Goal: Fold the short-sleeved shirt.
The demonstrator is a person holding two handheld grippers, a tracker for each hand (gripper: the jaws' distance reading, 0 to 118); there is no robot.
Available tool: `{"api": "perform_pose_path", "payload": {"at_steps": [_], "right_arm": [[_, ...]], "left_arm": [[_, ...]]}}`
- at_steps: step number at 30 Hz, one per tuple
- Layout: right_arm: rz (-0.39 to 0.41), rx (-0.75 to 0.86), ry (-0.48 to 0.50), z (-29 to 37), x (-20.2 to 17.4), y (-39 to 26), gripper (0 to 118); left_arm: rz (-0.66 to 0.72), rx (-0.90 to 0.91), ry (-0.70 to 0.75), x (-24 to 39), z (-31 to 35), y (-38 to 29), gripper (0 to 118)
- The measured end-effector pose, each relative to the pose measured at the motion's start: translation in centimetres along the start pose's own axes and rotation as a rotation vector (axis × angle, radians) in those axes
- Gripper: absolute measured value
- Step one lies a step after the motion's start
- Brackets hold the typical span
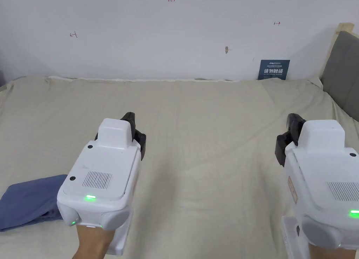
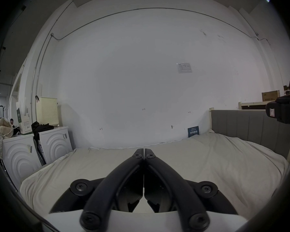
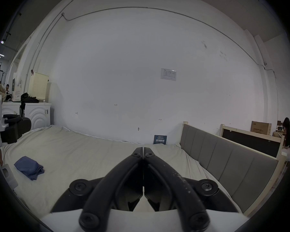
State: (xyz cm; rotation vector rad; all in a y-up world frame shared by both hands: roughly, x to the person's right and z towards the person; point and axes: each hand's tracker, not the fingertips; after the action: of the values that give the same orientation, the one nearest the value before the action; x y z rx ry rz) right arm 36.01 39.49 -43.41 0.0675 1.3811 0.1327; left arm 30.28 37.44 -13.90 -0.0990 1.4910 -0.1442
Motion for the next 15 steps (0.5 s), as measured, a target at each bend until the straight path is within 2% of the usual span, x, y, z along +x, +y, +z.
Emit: {"api": "perform_pose_path", "payload": {"at_steps": [15], "right_arm": [[0.006,-0.005,0.001,0.14,-0.17,-0.11,2]], "left_arm": [[0.003,-0.018,0.003,-0.08,-0.02,-0.65,0]]}}
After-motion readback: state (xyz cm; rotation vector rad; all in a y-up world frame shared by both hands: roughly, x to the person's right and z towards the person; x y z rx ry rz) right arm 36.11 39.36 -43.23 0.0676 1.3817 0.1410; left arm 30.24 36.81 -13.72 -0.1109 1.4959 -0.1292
